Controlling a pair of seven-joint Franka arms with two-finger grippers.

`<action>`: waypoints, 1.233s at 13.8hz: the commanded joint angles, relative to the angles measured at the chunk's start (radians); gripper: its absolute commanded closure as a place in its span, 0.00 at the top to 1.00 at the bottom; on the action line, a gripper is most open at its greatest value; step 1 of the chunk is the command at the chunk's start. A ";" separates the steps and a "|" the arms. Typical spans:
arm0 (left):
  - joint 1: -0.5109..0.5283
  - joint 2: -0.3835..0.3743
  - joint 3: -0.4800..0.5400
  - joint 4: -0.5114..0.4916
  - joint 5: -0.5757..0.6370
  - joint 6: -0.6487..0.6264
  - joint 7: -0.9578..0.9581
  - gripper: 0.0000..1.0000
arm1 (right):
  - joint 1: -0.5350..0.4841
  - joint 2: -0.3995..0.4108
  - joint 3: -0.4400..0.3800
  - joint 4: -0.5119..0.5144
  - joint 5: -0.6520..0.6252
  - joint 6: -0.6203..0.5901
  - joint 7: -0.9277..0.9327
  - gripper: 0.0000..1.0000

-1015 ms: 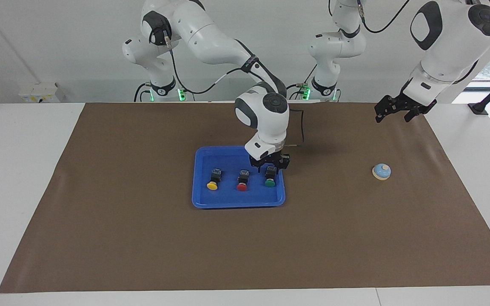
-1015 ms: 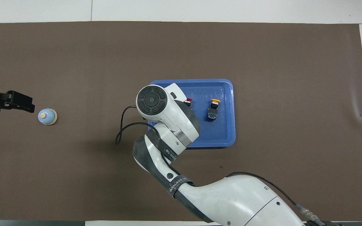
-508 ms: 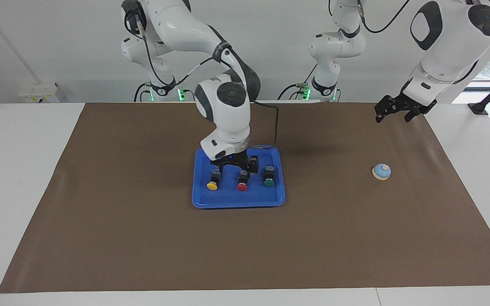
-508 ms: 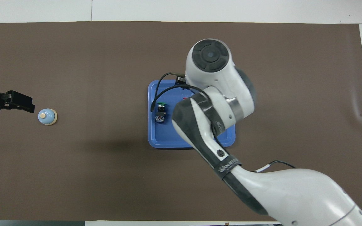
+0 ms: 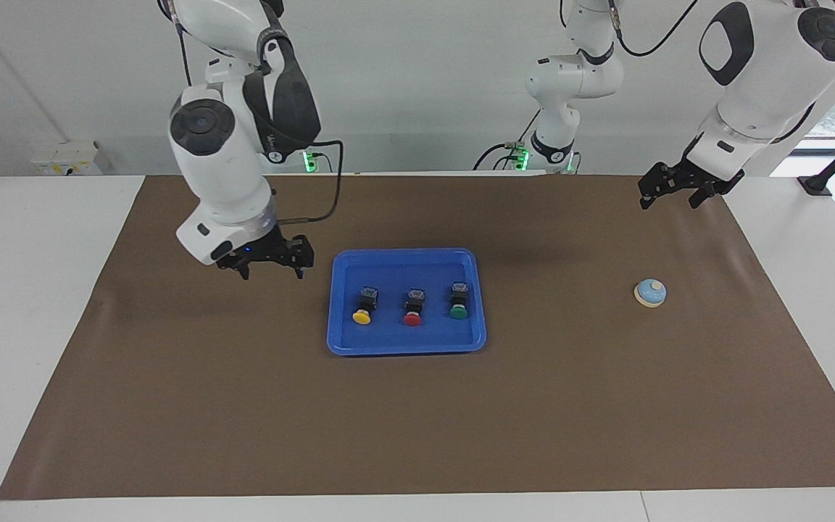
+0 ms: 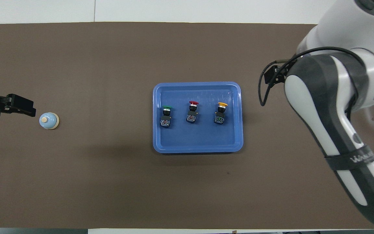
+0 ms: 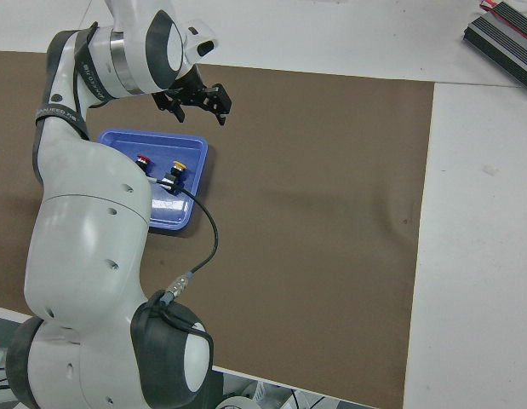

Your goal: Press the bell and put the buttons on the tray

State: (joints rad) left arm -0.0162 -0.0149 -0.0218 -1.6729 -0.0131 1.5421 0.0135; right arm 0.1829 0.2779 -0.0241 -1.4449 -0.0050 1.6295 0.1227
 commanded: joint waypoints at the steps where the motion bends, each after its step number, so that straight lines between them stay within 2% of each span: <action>1: 0.001 -0.005 0.000 0.004 0.005 0.003 -0.009 1.00 | -0.071 -0.110 0.016 -0.045 0.029 -0.066 -0.087 1.00; 5: 0.001 -0.005 0.000 0.004 0.005 0.003 -0.009 1.00 | -0.137 -0.242 0.013 -0.049 0.053 -0.190 -0.121 1.00; 9: 0.002 -0.007 0.002 0.001 0.005 0.009 -0.013 1.00 | -0.157 -0.324 0.010 -0.057 0.040 -0.260 -0.118 1.00; 10: 0.004 -0.007 0.003 -0.001 0.008 0.032 0.002 0.87 | -0.158 -0.333 0.010 -0.063 0.039 -0.263 -0.117 1.00; 11: 0.005 -0.007 0.008 -0.014 0.008 0.055 0.000 0.38 | -0.160 -0.338 0.010 -0.077 0.039 -0.257 -0.121 1.00; 12: 0.015 -0.010 0.008 -0.024 0.008 0.059 -0.003 0.00 | -0.163 -0.350 0.010 -0.103 0.039 -0.246 -0.124 1.00; 15: 0.065 -0.023 0.008 -0.068 0.008 0.067 -0.001 0.00 | -0.168 -0.352 0.010 -0.135 0.036 -0.192 -0.127 1.00; 17: 0.076 -0.031 0.008 -0.144 0.008 0.134 0.000 0.00 | -0.175 -0.350 0.012 -0.135 0.033 -0.183 -0.132 1.00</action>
State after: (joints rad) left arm 0.0482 -0.0155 -0.0104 -1.7227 -0.0129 1.6026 0.0132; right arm 0.0336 -0.0479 -0.0235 -1.5471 0.0232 1.4218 0.0227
